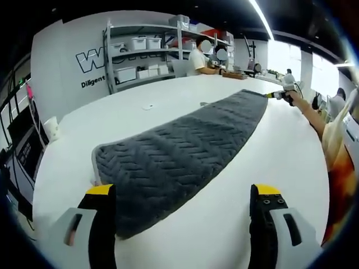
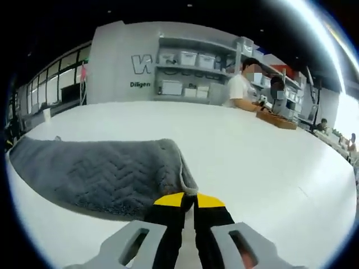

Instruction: Open the folded towel by lifting each exposed corner and separating the folded layers until the towel lies flat within the target outline without major curled edges

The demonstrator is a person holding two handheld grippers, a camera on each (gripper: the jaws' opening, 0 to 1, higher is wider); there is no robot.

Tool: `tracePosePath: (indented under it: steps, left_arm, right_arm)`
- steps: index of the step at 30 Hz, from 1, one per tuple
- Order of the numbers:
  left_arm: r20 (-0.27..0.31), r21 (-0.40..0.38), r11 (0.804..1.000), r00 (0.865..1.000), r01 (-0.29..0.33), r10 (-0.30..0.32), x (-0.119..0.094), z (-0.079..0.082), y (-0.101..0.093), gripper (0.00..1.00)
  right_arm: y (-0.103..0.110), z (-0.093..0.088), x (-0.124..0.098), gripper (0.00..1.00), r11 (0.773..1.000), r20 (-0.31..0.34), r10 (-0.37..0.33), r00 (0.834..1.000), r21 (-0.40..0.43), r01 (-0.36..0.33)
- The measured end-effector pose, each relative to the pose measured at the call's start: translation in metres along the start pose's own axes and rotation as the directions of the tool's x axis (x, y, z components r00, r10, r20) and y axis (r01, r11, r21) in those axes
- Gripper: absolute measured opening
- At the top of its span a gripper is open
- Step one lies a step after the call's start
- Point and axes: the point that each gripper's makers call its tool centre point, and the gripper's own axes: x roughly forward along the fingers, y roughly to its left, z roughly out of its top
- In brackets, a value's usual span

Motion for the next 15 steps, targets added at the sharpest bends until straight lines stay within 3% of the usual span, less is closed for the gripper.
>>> tracePosePath:
  steps: [8, 15]
  left_arm:
    - [0.006, -0.001, 1.0, 1.0, 0.004, -0.004, -0.001, 0.001, -0.001, 0.98]
    - [0.015, -0.004, 1.0, 1.0, 0.008, -0.008, -0.002, 0.003, -0.001, 0.98]
  right_arm:
    - [-0.012, -0.001, -0.001, 0.17, 0.997, -0.026, -0.059, 0.998, -0.053, 0.057]
    - [-0.04, 0.0, -0.015, 0.62, 0.981, -0.041, -0.193, 0.98, -0.023, 0.192]
